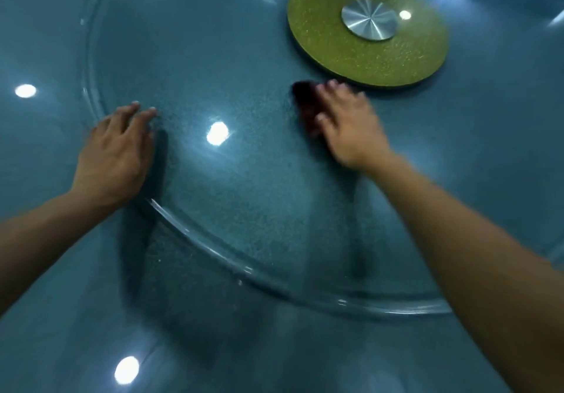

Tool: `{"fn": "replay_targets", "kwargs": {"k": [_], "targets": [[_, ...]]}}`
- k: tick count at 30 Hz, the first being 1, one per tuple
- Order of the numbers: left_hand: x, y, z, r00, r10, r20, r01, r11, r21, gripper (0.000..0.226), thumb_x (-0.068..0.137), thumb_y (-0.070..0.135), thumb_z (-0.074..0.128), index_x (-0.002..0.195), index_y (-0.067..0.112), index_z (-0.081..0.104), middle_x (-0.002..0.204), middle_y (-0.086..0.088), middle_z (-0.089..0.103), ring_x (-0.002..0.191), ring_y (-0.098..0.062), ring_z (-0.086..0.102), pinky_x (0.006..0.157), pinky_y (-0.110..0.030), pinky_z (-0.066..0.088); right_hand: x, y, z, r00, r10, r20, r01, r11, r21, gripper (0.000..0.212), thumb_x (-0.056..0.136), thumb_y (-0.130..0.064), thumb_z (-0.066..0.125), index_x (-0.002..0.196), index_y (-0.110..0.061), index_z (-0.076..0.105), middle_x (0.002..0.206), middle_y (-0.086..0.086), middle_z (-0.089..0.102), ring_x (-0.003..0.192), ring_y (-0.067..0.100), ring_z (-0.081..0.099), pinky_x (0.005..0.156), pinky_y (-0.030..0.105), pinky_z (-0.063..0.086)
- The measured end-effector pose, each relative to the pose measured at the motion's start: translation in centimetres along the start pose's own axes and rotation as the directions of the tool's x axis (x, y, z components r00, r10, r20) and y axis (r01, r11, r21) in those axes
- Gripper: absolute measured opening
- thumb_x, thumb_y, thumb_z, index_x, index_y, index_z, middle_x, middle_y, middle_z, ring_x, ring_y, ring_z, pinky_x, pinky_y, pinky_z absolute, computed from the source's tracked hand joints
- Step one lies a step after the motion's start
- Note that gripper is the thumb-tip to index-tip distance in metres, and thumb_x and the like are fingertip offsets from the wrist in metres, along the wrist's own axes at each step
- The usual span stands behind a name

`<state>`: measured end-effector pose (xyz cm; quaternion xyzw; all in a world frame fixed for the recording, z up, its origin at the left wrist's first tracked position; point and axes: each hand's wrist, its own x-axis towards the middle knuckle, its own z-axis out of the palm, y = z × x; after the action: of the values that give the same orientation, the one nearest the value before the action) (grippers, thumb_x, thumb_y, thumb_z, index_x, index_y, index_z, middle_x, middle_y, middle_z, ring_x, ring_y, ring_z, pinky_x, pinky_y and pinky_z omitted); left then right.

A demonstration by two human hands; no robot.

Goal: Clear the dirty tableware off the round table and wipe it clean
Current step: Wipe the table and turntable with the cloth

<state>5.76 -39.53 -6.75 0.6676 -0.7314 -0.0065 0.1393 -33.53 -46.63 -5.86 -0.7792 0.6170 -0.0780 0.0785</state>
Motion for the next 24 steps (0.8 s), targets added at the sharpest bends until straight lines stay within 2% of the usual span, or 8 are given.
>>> {"fn": "replay_targets", "kwargs": {"k": [3,5,8,11,16,18,21,24], "targets": [[-1.3,1.1,-0.6,1.0,0.029,0.01,-0.029,0.999,-0.018,0.05,0.103,0.033,0.033,0.145,0.009,0.046,0.147,-0.025,0.046,0.124,-0.048,0.05,0.105,-0.056,0.039,3.7,6.4,-1.4,0.969,0.245,0.015,-0.245,0.969,-0.032,0.062,0.103,-0.046,0.027,0.159,-0.022,0.018,0.167,0.006,0.014,0.154,0.023,0.01,0.125,0.042,0.001],[-2.7,2.6,-0.9,0.998,0.062,0.03,-0.06,0.997,-0.045,0.052,0.102,0.034,0.033,0.146,0.008,0.045,0.149,-0.023,0.044,0.13,-0.045,0.047,0.109,-0.054,0.038,3.1,5.0,-1.0,0.969,0.249,0.001,-0.249,0.968,-0.032,0.062,0.104,-0.045,0.026,0.16,-0.021,0.016,0.167,0.006,0.013,0.154,0.022,0.008,0.125,0.042,0.0],[-4.9,4.9,-0.9,0.997,0.071,0.036,-0.068,0.993,-0.096,0.051,0.102,0.031,0.034,0.146,0.008,0.045,0.151,-0.02,0.043,0.138,-0.041,0.042,0.113,-0.053,0.034,-2.4,-2.8,0.3,1.0,0.001,-0.004,-0.001,1.0,0.006,0.064,0.1,-0.045,0.028,0.159,-0.021,0.022,0.165,0.007,0.02,0.153,0.025,0.015,0.125,0.045,0.004],[-6.1,6.1,-0.2,0.998,0.055,0.042,-0.049,0.992,-0.117,0.05,0.102,0.028,0.033,0.147,0.009,0.045,0.153,-0.017,0.042,0.14,-0.039,0.04,0.115,-0.052,0.033,-11.8,-12.1,2.4,0.926,-0.37,0.077,0.368,0.929,0.037,0.062,0.101,-0.044,0.035,0.158,-0.023,0.024,0.165,0.003,0.021,0.153,0.02,0.013,0.125,0.045,0.007],[-6.7,6.2,-0.2,1.0,0.001,0.025,0.003,0.988,-0.157,0.049,0.1,0.019,0.034,0.145,0.006,0.047,0.151,-0.018,0.044,0.139,-0.041,0.042,0.114,-0.053,0.035,-13.4,-13.9,2.6,0.85,-0.512,0.12,0.504,0.859,0.093,0.059,0.104,-0.043,0.037,0.158,-0.026,0.023,0.165,-0.002,0.02,0.153,0.014,0.012,0.125,0.04,0.006],[-7.2,6.8,-0.4,0.999,0.013,0.038,-0.007,0.988,-0.157,0.05,0.101,0.024,0.035,0.147,0.007,0.045,0.153,-0.017,0.042,0.141,-0.039,0.039,0.115,-0.052,0.033,-9.2,-10.4,2.1,0.892,-0.438,0.107,0.435,0.899,0.052,0.059,0.103,-0.045,0.032,0.159,-0.028,0.021,0.165,-0.001,0.021,0.153,0.016,0.014,0.125,0.039,0.004],[-8.1,7.9,-0.5,0.998,0.024,0.063,-0.015,0.99,-0.139,0.055,0.101,0.033,0.036,0.15,0.008,0.041,0.157,-0.015,0.038,0.146,-0.036,0.034,0.119,-0.052,0.029,-1.6,-1.6,0.9,0.994,-0.105,-0.005,0.105,0.994,-0.027,0.061,0.101,-0.048,0.023,0.159,-0.027,0.021,0.165,0.0,0.02,0.153,0.018,0.015,0.125,0.037,0.004],[-8.6,8.4,-0.1,0.997,0.035,0.063,-0.028,0.994,-0.108,0.058,0.101,0.036,0.036,0.152,0.008,0.04,0.159,-0.016,0.035,0.148,-0.036,0.03,0.122,-0.052,0.023,4.9,6.9,-1.5,0.971,0.236,-0.036,-0.237,0.971,-0.027,0.061,0.103,-0.045,0.025,0.159,-0.024,0.018,0.167,0.003,0.014,0.154,0.02,0.01,0.125,0.04,0.004]]}}
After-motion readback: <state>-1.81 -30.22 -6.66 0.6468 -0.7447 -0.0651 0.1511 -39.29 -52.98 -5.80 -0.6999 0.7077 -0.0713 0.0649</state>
